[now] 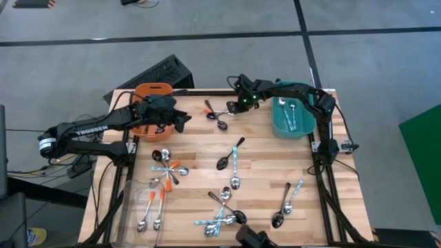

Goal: Sort silverware by color (type)
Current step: Put the orange spoon into the transparent bin

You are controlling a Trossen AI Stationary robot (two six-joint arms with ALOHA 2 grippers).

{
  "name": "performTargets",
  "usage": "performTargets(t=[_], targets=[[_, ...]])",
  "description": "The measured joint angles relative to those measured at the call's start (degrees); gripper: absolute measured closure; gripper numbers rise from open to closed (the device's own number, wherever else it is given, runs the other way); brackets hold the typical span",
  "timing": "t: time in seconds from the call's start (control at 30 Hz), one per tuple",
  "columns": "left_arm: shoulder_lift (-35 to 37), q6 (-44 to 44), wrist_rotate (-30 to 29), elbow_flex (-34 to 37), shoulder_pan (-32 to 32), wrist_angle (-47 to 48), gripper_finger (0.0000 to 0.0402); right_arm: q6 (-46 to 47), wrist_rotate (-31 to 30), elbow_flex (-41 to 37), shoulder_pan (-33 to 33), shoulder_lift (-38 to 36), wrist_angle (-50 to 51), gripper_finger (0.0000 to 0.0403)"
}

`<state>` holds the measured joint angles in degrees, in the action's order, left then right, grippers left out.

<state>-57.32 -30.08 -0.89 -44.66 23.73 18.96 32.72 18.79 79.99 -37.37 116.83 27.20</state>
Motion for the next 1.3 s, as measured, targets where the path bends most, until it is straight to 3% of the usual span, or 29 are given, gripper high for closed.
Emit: performTargets(t=[0.2,0.47,0.6,0.9,1.1,1.17,1.3], targets=[[0.0,-1.3,0.0,0.0,0.0,0.0,0.0243,-7.1,-0.7,0.0,1.7,-3.9,8.0,0.0394],[0.0,-1.1,-0.5,0.0,0.0,-0.6,0.0243,-15.1,-11.3,0.0,5.3,-16.1,18.1,0.0394],[-0.5,-1.1,-2.0,0.0,0.0,-6.5,0.0243,-16.4,-15.6,0.0,6.8,-22.3,21.0,0.0394],[-5.7,-2.6,-1.0,0.0,0.0,-26.5,0.0243,-11.3,-15.4,0.0,7.6,-34.1,12.1,0.0394],[-6.3,-1.6,3.2,0.0,-0.2,-32.0,0.0243,-10.9,-7.6,0.0,8.2,-36.4,10.3,0.0394],[-5.6,2.8,2.4,-0.3,-1.5,-31.3,0.0243,-9.9,-6.7,0.0,9.1,-36.4,10.2,0.0394],[-5.3,18.4,-7.2,-4.0,-7.6,-26.4,0.0244,-7.6,-5.7,0.0,12.0,-34.5,8.2,0.0394]])
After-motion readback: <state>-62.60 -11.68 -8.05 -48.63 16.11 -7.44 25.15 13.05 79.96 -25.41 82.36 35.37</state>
